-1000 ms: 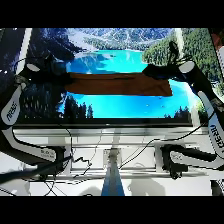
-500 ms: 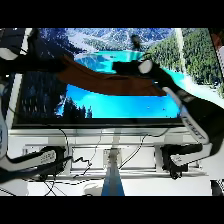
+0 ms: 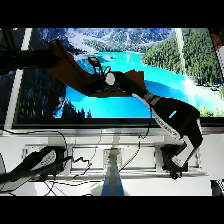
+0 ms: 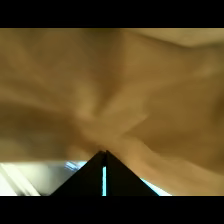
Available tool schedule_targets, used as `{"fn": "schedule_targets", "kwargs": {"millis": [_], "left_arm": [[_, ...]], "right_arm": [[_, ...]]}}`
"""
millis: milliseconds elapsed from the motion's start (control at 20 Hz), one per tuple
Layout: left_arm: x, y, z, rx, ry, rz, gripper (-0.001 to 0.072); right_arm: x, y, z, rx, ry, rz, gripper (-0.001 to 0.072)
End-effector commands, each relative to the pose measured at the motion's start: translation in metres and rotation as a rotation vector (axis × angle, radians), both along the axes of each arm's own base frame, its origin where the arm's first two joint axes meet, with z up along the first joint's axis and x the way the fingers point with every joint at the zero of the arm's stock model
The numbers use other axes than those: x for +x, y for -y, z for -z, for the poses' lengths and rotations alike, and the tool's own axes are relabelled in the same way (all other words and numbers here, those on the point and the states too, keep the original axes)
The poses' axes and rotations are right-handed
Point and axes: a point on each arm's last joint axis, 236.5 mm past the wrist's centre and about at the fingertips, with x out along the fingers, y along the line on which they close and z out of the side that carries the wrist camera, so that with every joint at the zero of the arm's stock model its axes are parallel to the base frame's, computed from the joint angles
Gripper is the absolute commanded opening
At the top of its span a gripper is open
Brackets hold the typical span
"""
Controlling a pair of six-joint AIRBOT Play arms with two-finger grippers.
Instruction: Fold the clothes and pants, and hang the long-sleeved shirts on hangers.
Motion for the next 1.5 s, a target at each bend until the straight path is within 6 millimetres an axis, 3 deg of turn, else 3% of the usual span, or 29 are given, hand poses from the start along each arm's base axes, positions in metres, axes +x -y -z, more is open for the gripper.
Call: {"fn": "schedule_targets", "kwargs": {"millis": [0, 100, 250, 350, 450, 550, 600, 650, 700, 750, 850, 950, 1000, 1050, 1150, 1200, 1250, 1300, 1350, 1450], "left_arm": [[0.011, 0.03, -0.001, -0.061, 0.022, 0.023, 0.0016], [0.023, 0.064, 0.017, -0.073, 0.012, 0.057, 0.0016], [0.029, 0.165, 0.047, -0.247, -0.078, 0.115, 0.0016], [0.028, 0.234, 0.07, -0.354, -0.135, 0.097, 0.0016], [0.017, 0.291, 0.101, -0.404, -0.189, 0.064, 0.0016], [-0.002, 0.335, 0.127, -0.402, -0.226, 0.073, 0.0029], [-0.009, 0.348, 0.136, -0.389, -0.227, 0.081, 0.0108], [-0.015, 0.356, 0.144, -0.378, -0.231, 0.086, 0.0396], [-0.019, 0.358, 0.146, -0.374, -0.234, 0.094, 0.0636], [-0.018, 0.357, 0.144, -0.372, -0.228, 0.095, 0.0706], [-0.002, 0.344, 0.135, -0.386, -0.211, 0.065, 0.0706], [0.016, 0.322, 0.121, -0.406, -0.197, 0.041, 0.0705], [0.022, 0.312, 0.114, -0.4, -0.176, 0.06, 0.0703], [0.025, 0.301, 0.105, -0.384, -0.138, 0.108, 0.0697], [0.026, 0.279, 0.085, -0.357, -0.068, 0.206, 0.0696], [0.029, 0.268, 0.076, -0.349, -0.035, 0.233, 0.0696], [0.034, 0.257, 0.067, -0.347, -0.006, 0.237, 0.0696], [0.039, 0.246, 0.058, -0.351, 0.011, 0.225, 0.0696], [0.044, 0.235, 0.05, -0.355, 0.027, 0.211, 0.0696], [0.05, 0.222, 0.037, -0.361, 0.052, 0.191, 0.0696]], "right_arm": [[0.028, 0.09, 0.0, -0.247, 0.044, -0.037, 0.0015], [0.062, 0.174, -0.022, -0.354, 0.063, 0.055, 0.0015], [0.098, 0.279, -0.068, -0.362, 0.083, 0.263, 0.0015], [0.111, 0.34, -0.094, -0.353, 0.103, 0.396, 0.0015], [0.116, 0.388, -0.107, -0.349, 0.105, 0.5, 0.0015], [0.115, 0.421, -0.105, -0.358, 0.078, 0.561, 0.0015], [0.116, 0.433, -0.104, -0.361, 0.075, 0.586, 0.0015], [0.116, 0.444, -0.103, -0.365, 0.072, 0.604, 0.0015], [0.117, 0.452, -0.103, -0.367, 0.079, 0.618, 0.0016], [0.119, 0.46, -0.103, -0.368, 0.089, 0.636, 0.0022], [0.12, 0.473, -0.101, -0.384, 0.1, 0.625, 0.0069], [0.114, 0.478, -0.086, -0.381, 0.046, 0.614, 0.0069], [0.108, 0.468, -0.074, -0.343, 0.003, 0.554, 0.0064], [0.096, 0.445, -0.062, -0.26, -0.056, 0.439, 0.0012], [0.058, 0.389, -0.049, -0.008, -0.213, 0.187, 0.0014], [0.051, 0.374, -0.041, 0.073, -0.28, 0.176, 0.0102], [0.048, 0.366, -0.029, 0.107, -0.318, 0.18, 0.0384], [0.044, 0.359, -0.015, 0.112, -0.357, 0.186, 0.0614], [0.041, 0.353, 0.0, 0.096, -0.376, 0.188, 0.0668], [0.038, 0.344, 0.03, 0.034, -0.377, 0.196, 0.0669]]}}
